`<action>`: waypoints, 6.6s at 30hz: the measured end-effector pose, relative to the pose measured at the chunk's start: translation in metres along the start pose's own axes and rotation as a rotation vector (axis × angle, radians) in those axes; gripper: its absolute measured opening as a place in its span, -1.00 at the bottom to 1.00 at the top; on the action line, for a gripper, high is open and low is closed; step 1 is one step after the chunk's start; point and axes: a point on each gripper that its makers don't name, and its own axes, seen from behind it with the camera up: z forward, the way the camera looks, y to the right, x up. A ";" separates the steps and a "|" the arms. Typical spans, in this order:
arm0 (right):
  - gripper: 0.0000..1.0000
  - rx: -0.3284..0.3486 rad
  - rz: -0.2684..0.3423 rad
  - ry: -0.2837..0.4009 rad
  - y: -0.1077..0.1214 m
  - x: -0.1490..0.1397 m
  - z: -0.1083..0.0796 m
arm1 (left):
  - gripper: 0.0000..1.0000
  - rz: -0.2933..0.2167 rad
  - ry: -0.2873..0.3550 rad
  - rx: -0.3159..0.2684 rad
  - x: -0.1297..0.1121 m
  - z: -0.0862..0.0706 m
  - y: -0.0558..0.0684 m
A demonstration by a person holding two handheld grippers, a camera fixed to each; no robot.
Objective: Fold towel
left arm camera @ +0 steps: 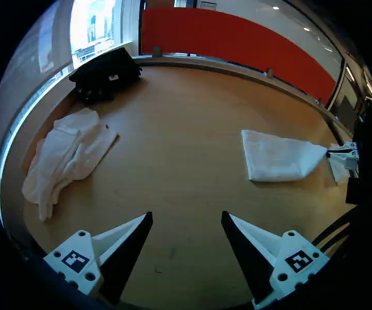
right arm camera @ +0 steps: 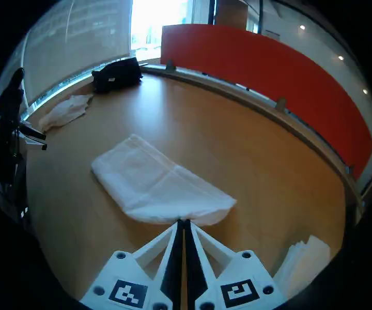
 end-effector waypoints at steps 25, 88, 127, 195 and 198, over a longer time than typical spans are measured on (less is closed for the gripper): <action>-0.96 0.054 -0.116 0.039 -0.028 0.072 0.014 | 0.99 0.005 0.021 -0.023 0.007 -0.007 -0.003; 0.31 0.282 -0.220 -0.129 -0.136 0.052 0.091 | 0.98 -0.087 0.037 -0.006 -0.005 -0.017 -0.014; 0.09 0.186 -0.118 -0.212 -0.105 -0.024 0.070 | 0.98 -0.072 0.031 -0.017 -0.005 -0.015 -0.006; -0.92 0.009 -0.230 0.086 -0.024 0.158 -0.031 | 0.98 -0.005 0.107 -0.094 0.043 -0.013 0.025; -0.92 0.004 -0.226 0.085 -0.018 0.156 -0.034 | 0.98 -0.002 0.106 -0.095 0.044 -0.013 0.026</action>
